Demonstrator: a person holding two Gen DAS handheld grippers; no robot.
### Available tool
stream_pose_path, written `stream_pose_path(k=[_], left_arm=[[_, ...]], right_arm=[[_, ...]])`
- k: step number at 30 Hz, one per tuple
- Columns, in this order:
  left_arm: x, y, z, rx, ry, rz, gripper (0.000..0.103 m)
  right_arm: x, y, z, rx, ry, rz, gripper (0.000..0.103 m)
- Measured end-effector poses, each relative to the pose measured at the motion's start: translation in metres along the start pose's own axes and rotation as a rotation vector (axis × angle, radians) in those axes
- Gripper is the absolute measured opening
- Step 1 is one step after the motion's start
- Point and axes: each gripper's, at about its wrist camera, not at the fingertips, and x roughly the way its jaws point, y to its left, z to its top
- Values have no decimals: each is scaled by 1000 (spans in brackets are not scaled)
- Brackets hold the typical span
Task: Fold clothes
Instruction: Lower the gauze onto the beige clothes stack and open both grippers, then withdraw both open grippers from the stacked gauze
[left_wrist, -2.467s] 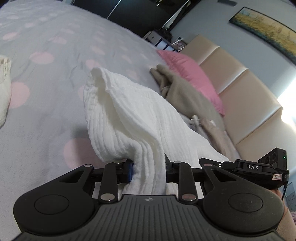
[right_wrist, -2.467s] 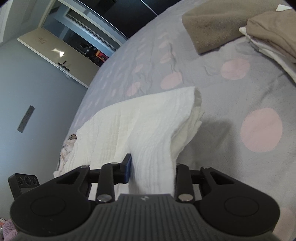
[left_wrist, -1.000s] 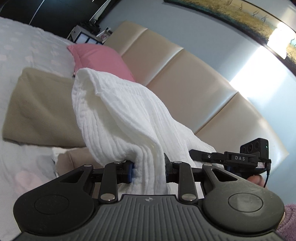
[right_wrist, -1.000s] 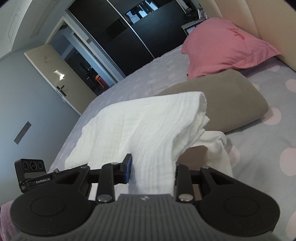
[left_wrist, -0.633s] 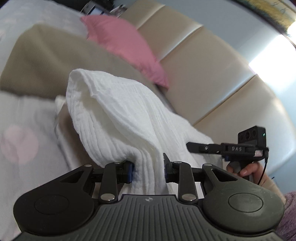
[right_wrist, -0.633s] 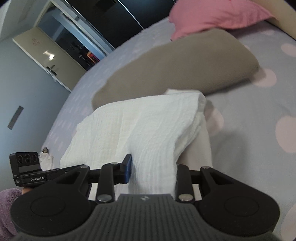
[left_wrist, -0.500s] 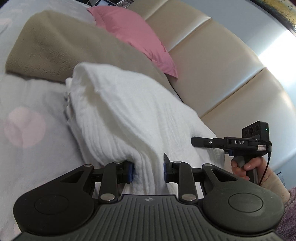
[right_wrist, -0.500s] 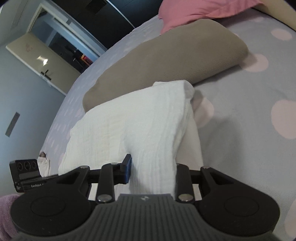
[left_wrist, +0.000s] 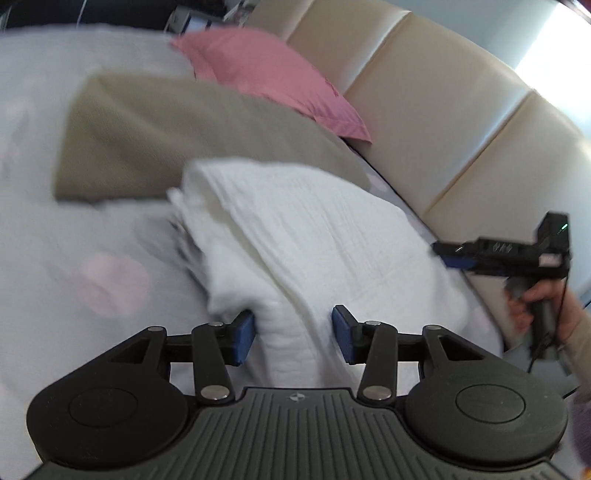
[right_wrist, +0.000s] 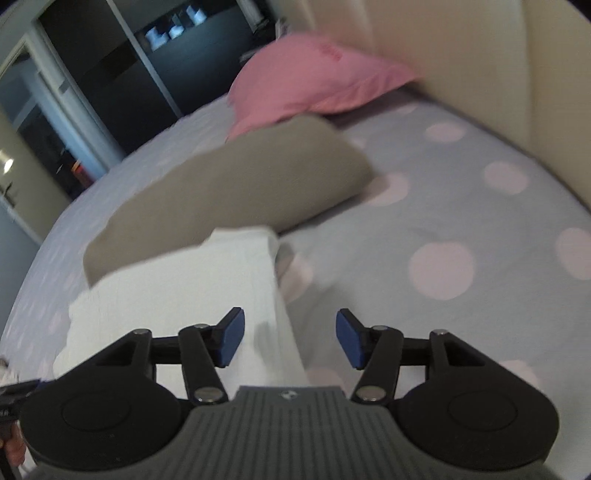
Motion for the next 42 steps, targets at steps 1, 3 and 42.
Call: stream_pose_path(k=[1,3,42], left_arm=[[-9,-4,2,31,-14,29,42],[-24,-12,5,78,-39,68,42],[67,-52,16,297,129,184,44]], right_arm=[[-7,4,-1,-2,-14,-5,58],[-17,22,-5,-59,-18,-26,54],[34,144,-105,-381,80,-334,70]])
